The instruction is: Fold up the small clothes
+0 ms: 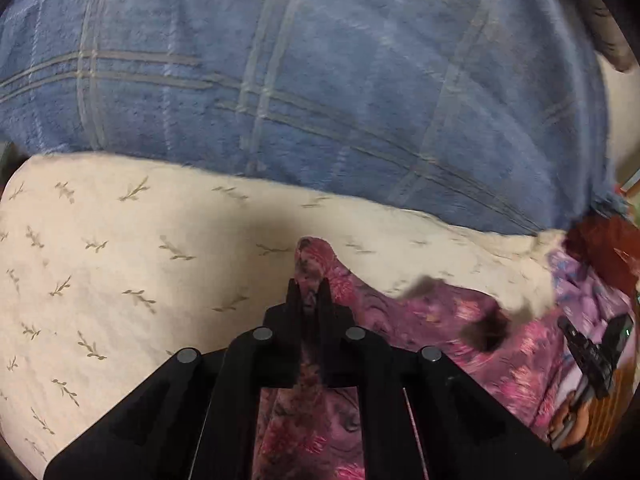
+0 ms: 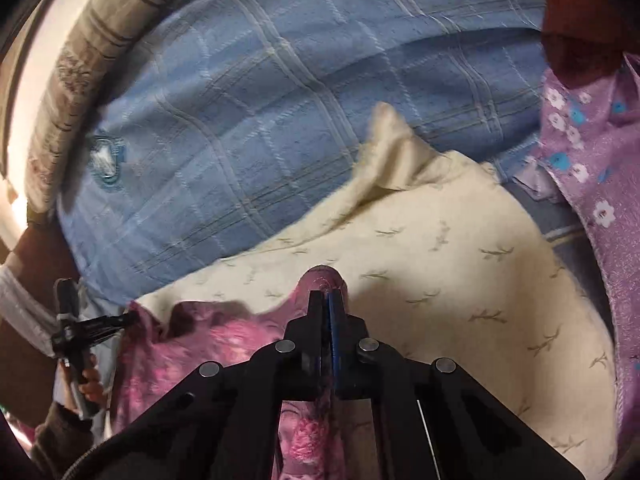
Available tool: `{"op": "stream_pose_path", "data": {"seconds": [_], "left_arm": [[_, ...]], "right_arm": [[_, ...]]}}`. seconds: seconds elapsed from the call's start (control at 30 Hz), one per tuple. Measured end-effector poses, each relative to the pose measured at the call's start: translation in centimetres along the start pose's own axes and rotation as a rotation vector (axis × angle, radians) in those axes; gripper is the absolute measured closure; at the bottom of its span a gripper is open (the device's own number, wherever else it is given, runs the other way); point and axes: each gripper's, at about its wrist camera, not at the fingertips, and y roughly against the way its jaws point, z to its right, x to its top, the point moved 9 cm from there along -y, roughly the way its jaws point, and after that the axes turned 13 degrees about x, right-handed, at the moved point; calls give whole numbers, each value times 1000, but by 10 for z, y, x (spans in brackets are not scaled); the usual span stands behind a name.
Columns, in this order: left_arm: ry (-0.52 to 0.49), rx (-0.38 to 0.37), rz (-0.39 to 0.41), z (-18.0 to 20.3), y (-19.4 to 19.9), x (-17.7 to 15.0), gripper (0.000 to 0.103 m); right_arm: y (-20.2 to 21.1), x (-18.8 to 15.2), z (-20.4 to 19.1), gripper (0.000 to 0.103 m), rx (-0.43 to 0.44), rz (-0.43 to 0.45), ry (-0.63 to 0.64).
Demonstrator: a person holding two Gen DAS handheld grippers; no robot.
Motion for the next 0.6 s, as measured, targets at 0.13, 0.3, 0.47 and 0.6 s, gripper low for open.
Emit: {"op": "stream_pose_path", "data": {"seconds": [0.13, 0.3, 0.47, 0.6], "left_arm": [[16, 92, -76, -12, -29, -10, 98], [70, 59, -107, -22, -19, -9, 95], [148, 55, -66, -63, 28, -6, 69], [89, 0, -52, -78, 72, -62, 53]], "right_arm": [[-15, -12, 46, 100, -87, 12, -107], [-25, -26, 49, 89, -186, -66, -86], [17, -23, 16, 65, -237, -20, -31], [54, -49, -30, 64, -135, 0, -13]]}}
